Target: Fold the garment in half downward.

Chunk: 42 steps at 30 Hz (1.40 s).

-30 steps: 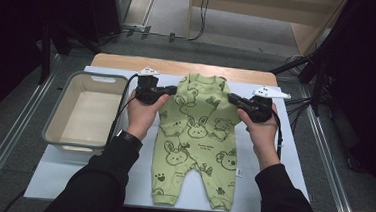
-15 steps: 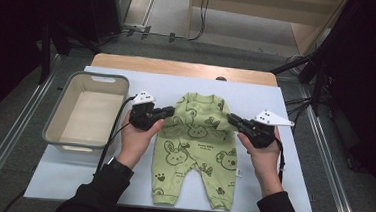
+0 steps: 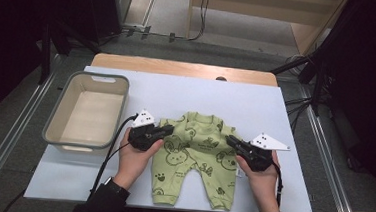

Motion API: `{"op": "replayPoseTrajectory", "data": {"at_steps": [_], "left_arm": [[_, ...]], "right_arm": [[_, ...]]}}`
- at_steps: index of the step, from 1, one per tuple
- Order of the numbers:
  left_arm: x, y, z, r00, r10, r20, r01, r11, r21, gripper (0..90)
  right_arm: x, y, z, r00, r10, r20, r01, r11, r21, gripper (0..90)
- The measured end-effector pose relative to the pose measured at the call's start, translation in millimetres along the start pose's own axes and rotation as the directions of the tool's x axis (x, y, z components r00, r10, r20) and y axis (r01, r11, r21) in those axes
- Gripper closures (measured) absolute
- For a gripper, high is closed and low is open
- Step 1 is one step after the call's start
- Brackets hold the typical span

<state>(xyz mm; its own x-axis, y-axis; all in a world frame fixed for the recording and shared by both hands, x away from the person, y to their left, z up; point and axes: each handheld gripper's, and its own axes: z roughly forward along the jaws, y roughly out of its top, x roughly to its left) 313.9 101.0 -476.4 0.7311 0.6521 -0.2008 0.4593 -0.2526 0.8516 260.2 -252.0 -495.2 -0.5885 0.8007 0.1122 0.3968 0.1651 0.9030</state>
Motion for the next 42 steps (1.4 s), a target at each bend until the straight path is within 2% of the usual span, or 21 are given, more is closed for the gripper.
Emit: {"op": "replayPoseTrajectory", "data": {"at_steps": [10,12,18,21,24,27,30,34,38,42], "left_arm": [[-7.4,-28.5,-5.0,0.9997,-0.017,0.018,0.016,0.9991,0.04,86.1],[-8.9,-32.9,-5.3,0.9996,-0.022,0.02,0.021,0.9986,0.049,86.1],[-13.1,-39.5,-8.3,0.9995,-0.021,0.021,0.02,0.997,0.075,86.0],[-14.5,-41.1,-6.7,0.9993,-0.026,0.027,0.023,0.9942,0.105,85.8],[-17.0,-39.0,-5.3,0.9996,-0.017,0.02,0.014,0.9917,0.127,81.9],[-20.5,-32.9,-2.8,0.9997,-0.022,0.004,0.022,0.9917,0.127,67.4],[-24.3,-22.1,1.0,0.9999,-0.012,-0.004,0.013,0.9929,0.118,59.9],[-27.0,-7.2,12.0,0.9999,0.016,-0.006,-0.015,0.9892,0.146,55.4],[-25.9,4.1,24.5,0.9999,0.017,0.0,-0.016,0.9843,0.176,51.9],[-22.1,11.2,33.8,0.9996,-0.016,0.021,0.011,0.9815,0.191,51.8]], "right_arm": [[13.1,-23.6,-4.2,1.0,-0.006,0.003,0.006,0.998,0.061,84.6],[13.9,-26.6,-4.8,1.0,0.008,0.004,-0.009,0.997,0.072,84.6],[17.7,-33.1,-5.4,0.9999,0.01,-0.004,-0.009,0.995,0.095,84.5],[19.5,-33.6,-6.4,0.9999,0.014,-0.006,-0.013,0.994,0.106,84.5],[19.6,-33.7,-5.9,0.9999,0.01,-0.003,-0.01,0.994,0.11,84.5],[19.3,-33.8,-5.6,0.9999,0.013,-0.003,-0.013,0.994,0.109,84.5],[19.3,-33.8,-5.3,0.9999,0.017,0.0,-0.017,0.993,0.114,84.5],[19.8,-34.0,-5.2,0.9999,0.015,0.0,-0.015,0.993,0.115,84.5],[19.3,-34.3,-5.4,0.9998,0.018,-0.004,-0.017,0.994,0.11,84.5],[19.4,-34.2,-5.0,0.9999,0.015,-0.003,-0.014,0.993,0.118,84.5]]}}
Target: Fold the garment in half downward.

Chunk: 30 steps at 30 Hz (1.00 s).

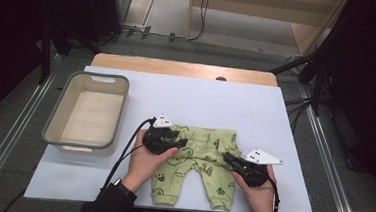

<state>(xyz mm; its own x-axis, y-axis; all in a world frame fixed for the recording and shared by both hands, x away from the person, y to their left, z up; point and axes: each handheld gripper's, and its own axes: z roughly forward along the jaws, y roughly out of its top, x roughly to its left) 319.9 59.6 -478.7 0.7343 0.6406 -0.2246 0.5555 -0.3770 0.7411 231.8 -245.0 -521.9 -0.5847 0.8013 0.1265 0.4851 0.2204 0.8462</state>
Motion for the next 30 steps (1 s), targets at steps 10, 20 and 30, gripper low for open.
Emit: {"op": "replayPoseTrajectory", "data": {"at_steps": [10,20,30], "left_arm": [[1.9,4.7,6.0,0.9999,0.014,-0.003,-0.013,0.9997,0.022,69.9],[-1.3,2.2,-6.1,0.9984,0.048,0.031,-0.047,0.9985,-0.027,87.3],[-2.9,-3.1,-13.5,0.9965,0.058,0.061,-0.054,0.9969,-0.056,87.3]], "right_arm": [[0.0,0.0,0.0,1.0,-0.001,-0.001,0.001,1.0,0.0,84.3],[-6.8,3.2,-1.0,0.9945,0.085,-0.06,-0.085,0.996,0.006,67.9],[-9.1,27.7,1.2,0.9914,0.104,-0.079,-0.105,0.994,-0.015,61.7]]}}
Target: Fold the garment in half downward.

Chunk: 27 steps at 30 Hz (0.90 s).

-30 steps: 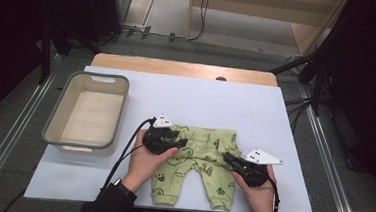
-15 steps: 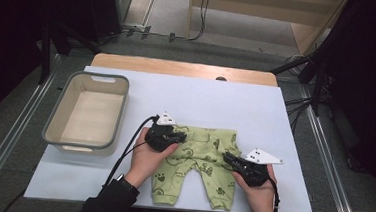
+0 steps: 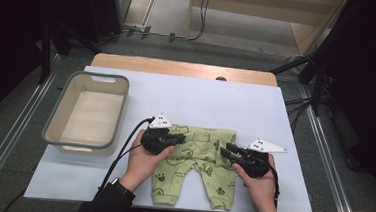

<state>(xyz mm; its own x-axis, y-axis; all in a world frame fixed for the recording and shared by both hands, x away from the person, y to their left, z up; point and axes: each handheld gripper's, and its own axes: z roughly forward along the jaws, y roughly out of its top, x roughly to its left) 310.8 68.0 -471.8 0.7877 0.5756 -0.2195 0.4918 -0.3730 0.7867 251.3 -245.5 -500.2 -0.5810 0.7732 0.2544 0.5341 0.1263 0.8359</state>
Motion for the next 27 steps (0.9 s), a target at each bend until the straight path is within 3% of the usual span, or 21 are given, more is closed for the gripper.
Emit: {"op": "replayPoseTrajectory", "data": {"at_steps": [3,10,13,18,27], "left_arm": [[-1.0,-1.3,-2.8,1.0,0.005,0.008,-0.005,0.9999,-0.009,87.3],[-2.5,-4.4,-8.2,0.9997,0.004,0.026,-0.003,0.9995,-0.03,87.3],[-4.0,-6.6,-11.5,0.9994,0.011,0.033,-0.01,0.999,-0.043,87.3],[-5.7,-10.9,-15.8,0.9991,0.013,0.04,-0.011,0.9983,-0.057,87.3],[-11.1,-22.8,-24.8,0.998,0.018,0.061,-0.013,0.9964,-0.084,87.3]], "right_arm": [[0.1,6.0,4.9,0.9997,0.015,-0.017,-0.014,1.0,0.017,61.3],[3.5,15.1,12.2,0.9996,0.0,-0.029,0.002,0.999,0.04,65.6],[5.1,16.1,13.2,0.999,-0.005,-0.046,0.007,0.999,0.048,75.7],[9.3,13.6,6.4,0.9988,-0.022,-0.044,0.024,0.999,0.044,85.4],[17.6,0.9,-10.0,0.9988,-0.043,-0.023,0.044,0.999,0.015,87.3]]}}
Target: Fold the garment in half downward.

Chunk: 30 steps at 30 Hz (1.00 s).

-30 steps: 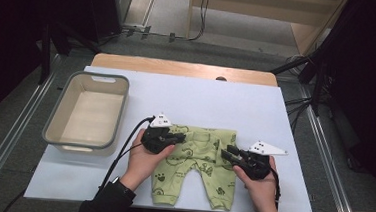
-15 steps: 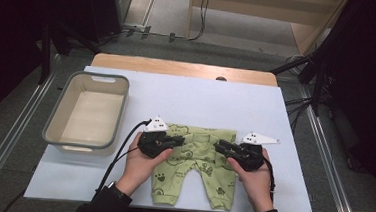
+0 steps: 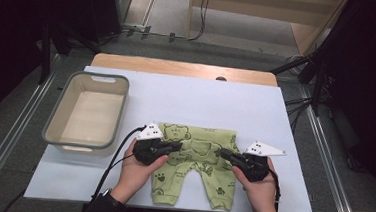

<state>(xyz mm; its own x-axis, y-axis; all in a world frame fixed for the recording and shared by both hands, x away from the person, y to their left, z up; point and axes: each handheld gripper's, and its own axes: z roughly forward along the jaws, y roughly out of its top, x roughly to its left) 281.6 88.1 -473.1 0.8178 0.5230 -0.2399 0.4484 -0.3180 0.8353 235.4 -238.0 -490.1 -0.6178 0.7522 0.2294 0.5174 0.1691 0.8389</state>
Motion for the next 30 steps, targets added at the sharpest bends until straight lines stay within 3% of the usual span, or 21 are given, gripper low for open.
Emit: {"op": "replayPoseTrajectory", "data": {"at_steps": [9,20,25,30], "left_arm": [[-6.6,-17.5,-7.6,0.9998,-0.017,0.012,0.017,0.9995,-0.026,87.3],[-17.5,-41.5,-18.6,0.9999,0.001,0.016,0.0,0.9997,-0.026,87.4],[-21.7,-46.9,-22.7,0.9998,0.014,0.017,-0.013,0.9996,-0.024,87.4],[-30.0,-53.7,-24.7,0.9994,0.025,0.025,-0.025,0.9995,-0.018,87.4]], "right_arm": [[15.2,-13.0,-7.6,0.9996,-0.025,0.017,0.025,1.0,-0.019,87.4],[29.6,-32.1,-16.1,0.9984,-0.05,0.027,0.05,0.999,-0.01,87.4],[38.2,-38.9,-17.7,0.996,-0.081,0.037,0.081,0.997,0.006,87.4],[40.4,-43.2,-22.4,0.996,-0.079,0.043,0.079,0.997,0.001,87.4]]}}
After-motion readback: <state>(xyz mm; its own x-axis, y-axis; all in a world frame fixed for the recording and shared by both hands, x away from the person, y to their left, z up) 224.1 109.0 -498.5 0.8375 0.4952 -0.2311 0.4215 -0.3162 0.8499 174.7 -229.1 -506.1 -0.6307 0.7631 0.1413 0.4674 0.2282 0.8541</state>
